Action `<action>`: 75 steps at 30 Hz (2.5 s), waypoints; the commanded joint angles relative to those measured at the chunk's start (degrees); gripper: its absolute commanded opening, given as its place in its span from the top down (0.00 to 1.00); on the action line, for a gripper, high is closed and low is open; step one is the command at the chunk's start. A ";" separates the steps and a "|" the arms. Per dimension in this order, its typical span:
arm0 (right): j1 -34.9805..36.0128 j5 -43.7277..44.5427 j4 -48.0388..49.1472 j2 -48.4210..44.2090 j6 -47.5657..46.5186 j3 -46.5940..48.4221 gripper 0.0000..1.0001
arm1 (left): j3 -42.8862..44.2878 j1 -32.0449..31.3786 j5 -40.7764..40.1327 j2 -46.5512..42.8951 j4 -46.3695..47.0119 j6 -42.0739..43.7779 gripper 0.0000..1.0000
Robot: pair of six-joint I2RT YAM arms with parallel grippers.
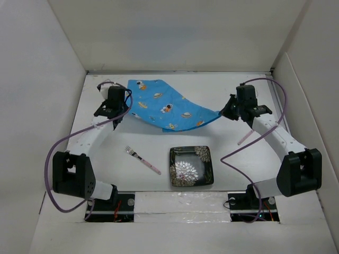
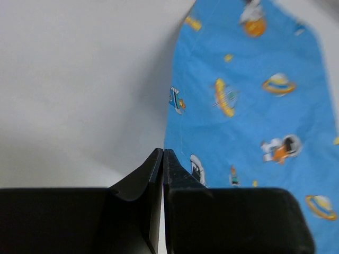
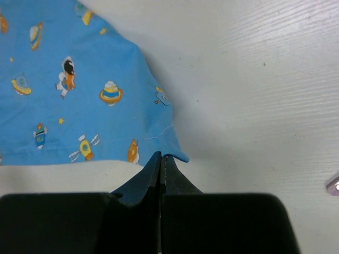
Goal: Set the dinner table for one person
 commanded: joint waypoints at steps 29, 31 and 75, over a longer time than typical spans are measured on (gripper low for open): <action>-7.68 -1.55 15.83 3.16 -4.57 19.06 1.00 | 20.08 13.55 24.30 3.85 13.15 -1.96 1.00; -7.68 -3.57 17.32 1.22 -3.08 12.46 1.00 | 9.15 13.55 24.21 1.39 14.40 -1.71 1.00; -11.99 -9.83 6.70 2.61 -3.60 -16.61 1.00 | -18.34 13.02 20.08 -2.86 0.96 0.76 1.00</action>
